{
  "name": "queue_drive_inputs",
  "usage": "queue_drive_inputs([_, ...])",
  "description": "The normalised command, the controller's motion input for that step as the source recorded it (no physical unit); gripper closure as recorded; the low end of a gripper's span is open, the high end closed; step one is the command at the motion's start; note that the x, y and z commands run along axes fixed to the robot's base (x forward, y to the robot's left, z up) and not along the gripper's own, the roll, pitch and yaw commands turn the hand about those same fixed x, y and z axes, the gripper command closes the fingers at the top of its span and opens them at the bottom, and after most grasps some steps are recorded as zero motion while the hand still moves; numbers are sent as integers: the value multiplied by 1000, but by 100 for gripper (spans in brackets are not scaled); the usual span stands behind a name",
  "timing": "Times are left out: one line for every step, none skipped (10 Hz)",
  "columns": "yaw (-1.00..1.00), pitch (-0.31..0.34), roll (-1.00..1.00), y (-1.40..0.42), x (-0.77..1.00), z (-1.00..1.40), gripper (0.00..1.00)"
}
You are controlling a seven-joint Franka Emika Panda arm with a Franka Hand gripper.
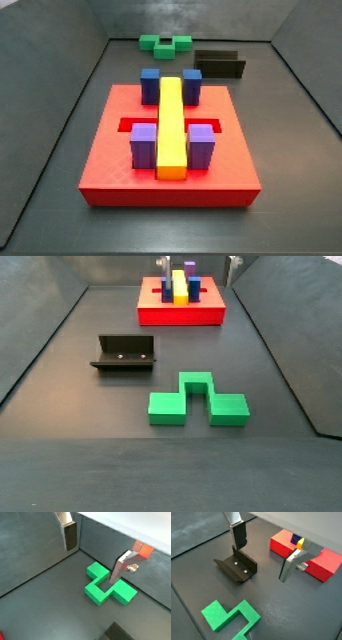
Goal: Pick up the green object. Move up. Place the green object on the fixture. Regrasp the green object. Move to above the board. Insert the green object.
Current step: Pick up the green object.
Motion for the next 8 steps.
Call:
queue_drive_inputs([-171, -39, 101, 223, 103, -254, 0])
queue_drive_inputs([-246, 0, 69, 411, 186, -289, 0])
queue_drive_inputs([-374, 0, 67, 266, 334, -283, 0])
queue_drive_inputs([-466, -39, 66, 134, 331, -257, 0])
queue_drive_inputs([-357, -41, 69, 86, 377, -363, 0])
queue_drive_inputs([-220, -74, 13, 109, 283, -466, 0])
queue_drive_inputs([-191, -63, 19, 200, 251, -443, 0])
queue_drive_inputs([-106, -47, 0, 320, 226, -363, 0])
